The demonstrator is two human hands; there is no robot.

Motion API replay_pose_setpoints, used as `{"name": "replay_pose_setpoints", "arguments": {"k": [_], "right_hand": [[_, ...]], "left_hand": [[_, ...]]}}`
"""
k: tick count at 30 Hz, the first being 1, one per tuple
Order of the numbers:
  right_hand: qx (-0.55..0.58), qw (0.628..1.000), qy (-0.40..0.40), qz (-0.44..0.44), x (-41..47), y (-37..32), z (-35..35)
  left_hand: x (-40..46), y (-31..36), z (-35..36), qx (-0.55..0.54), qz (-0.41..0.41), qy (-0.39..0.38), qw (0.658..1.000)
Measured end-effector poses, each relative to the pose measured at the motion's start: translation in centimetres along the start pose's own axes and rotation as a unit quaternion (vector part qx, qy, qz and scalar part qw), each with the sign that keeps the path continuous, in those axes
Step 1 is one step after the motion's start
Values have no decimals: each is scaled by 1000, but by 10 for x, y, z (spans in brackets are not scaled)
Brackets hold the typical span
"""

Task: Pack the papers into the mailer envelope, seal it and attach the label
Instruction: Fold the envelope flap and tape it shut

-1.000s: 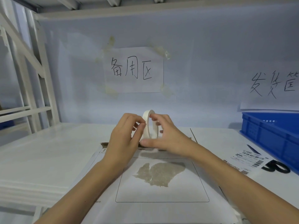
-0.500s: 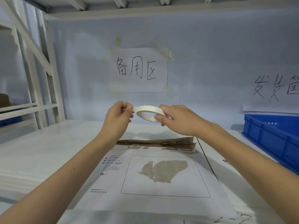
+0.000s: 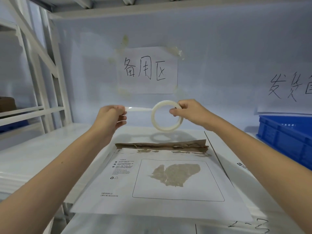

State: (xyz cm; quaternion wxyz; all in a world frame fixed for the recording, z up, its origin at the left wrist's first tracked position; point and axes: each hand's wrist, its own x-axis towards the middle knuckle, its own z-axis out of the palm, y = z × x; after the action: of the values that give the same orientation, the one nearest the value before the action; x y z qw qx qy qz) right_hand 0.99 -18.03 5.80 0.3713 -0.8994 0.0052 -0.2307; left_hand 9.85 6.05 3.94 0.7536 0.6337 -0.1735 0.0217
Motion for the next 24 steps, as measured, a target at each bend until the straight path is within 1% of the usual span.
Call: {"name": "replay_pose_setpoints", "arguments": {"k": [3, 5, 8, 10, 13, 16, 18, 21, 24], "right_hand": [[62, 997, -44, 23, 1, 16, 12], [59, 997, -50, 27, -1, 29, 20], [6, 998, -54, 13, -6, 49, 29], [-4, 998, -67, -1, -10, 56, 34], [17, 996, -83, -30, -14, 54, 38], [85, 990, -102, -46, -17, 46, 43], [114, 987, -108, -23, -21, 41, 47], [147, 982, -117, 32, -23, 38, 52], [161, 974, -140, 70, -23, 42, 58]], "left_hand": [[3, -21, -1, 22, -53, -12, 998], [5, -35, -2, 51, -73, -22, 996], [7, -50, -5, 150, -77, -43, 985], [7, -57, -8, 200, -79, -61, 975], [7, -61, -17, 231, -96, -92, 964], [9, -61, -28, 302, -76, -94, 946], [9, -61, -36, 328, -62, -94, 938], [6, -61, -46, 345, -61, -111, 930], [4, -61, -55, 337, -64, -106, 933]]}}
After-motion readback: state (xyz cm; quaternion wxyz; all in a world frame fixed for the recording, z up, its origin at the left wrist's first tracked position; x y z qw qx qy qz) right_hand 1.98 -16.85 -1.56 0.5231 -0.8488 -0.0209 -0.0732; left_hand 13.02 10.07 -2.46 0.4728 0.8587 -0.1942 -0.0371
